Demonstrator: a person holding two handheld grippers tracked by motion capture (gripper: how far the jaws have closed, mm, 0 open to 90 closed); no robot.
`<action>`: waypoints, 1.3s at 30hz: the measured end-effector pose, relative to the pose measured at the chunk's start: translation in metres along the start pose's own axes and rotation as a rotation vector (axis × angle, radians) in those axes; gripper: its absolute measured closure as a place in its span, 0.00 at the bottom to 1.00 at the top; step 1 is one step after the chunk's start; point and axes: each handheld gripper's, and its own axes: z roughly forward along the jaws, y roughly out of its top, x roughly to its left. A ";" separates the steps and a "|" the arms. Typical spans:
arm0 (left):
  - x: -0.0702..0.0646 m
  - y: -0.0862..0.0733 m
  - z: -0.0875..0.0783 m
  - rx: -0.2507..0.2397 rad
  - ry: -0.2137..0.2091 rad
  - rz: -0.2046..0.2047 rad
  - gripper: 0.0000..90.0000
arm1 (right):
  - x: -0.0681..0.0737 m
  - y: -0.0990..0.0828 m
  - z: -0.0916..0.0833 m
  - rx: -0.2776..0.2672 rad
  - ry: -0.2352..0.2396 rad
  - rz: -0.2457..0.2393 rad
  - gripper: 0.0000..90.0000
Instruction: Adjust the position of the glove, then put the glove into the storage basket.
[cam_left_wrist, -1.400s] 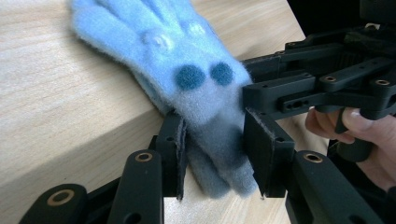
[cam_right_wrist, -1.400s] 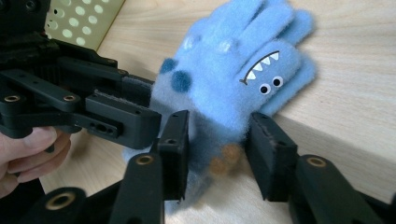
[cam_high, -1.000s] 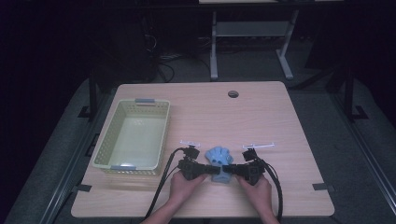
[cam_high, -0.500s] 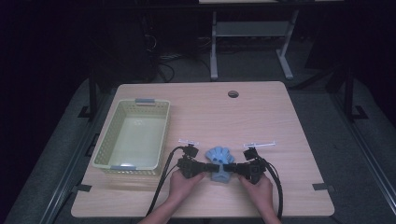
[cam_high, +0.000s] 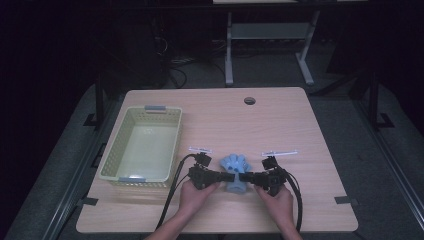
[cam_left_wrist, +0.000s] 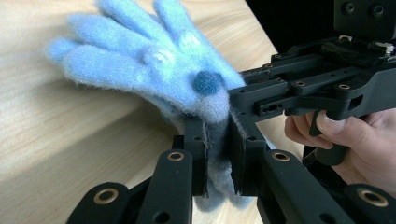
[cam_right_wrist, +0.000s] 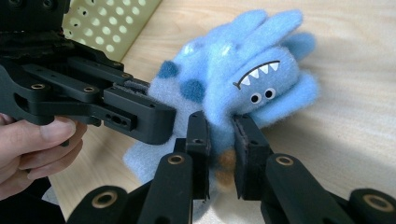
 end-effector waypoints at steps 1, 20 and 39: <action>-0.001 0.001 0.000 -0.006 -0.001 -0.001 0.87 | 0.001 0.001 -0.001 -0.009 0.004 -0.001 0.87; -0.010 0.013 -0.019 -0.029 -0.010 0.038 0.87 | 0.016 0.017 -0.011 -0.026 0.022 -0.032 0.87; -0.011 0.022 -0.048 -0.066 -0.006 0.047 0.87 | 0.038 0.039 -0.008 -0.021 0.026 -0.080 0.87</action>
